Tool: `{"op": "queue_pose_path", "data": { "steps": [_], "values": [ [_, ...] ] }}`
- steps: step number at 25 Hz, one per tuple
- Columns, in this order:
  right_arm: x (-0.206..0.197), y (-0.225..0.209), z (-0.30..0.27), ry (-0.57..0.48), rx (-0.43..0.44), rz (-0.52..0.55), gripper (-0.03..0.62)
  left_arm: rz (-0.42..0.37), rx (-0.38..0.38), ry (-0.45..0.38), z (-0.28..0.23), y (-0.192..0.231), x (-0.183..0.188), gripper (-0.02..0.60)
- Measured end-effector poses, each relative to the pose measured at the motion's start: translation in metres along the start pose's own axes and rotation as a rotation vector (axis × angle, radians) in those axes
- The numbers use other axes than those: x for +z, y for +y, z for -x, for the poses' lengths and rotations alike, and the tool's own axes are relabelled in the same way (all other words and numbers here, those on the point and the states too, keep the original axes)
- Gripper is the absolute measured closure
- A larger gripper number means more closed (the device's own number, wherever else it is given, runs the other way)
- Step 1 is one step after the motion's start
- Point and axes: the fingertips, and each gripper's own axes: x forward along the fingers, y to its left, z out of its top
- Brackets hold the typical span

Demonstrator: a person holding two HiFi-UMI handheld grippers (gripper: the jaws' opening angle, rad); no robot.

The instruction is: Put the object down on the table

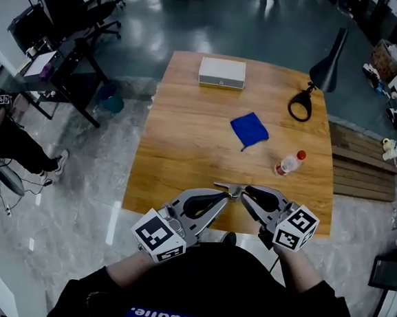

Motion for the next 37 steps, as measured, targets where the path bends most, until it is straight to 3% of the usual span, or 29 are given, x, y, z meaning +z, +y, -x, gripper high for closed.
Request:
{"op": "queue_pose_path", "data": {
  "steps": [4, 9, 37],
  "values": [
    [0.027, 0.017, 0.008, -0.096, 0.051, -0.049, 0.565, -0.004, -0.017, 0.000, -0.007, -0.004, 0.003, 0.574],
    [0.042, 0.031, 0.014, -0.139, 0.074, -0.004, 0.588, -0.009, -0.031, 0.011, -0.013, -0.007, -0.002, 0.574],
    [0.044, 0.039, 0.011, -0.096, 0.058, 0.040, 0.589, -0.010, -0.030, 0.020, -0.008, -0.011, -0.003, 0.574]
  ]
}}
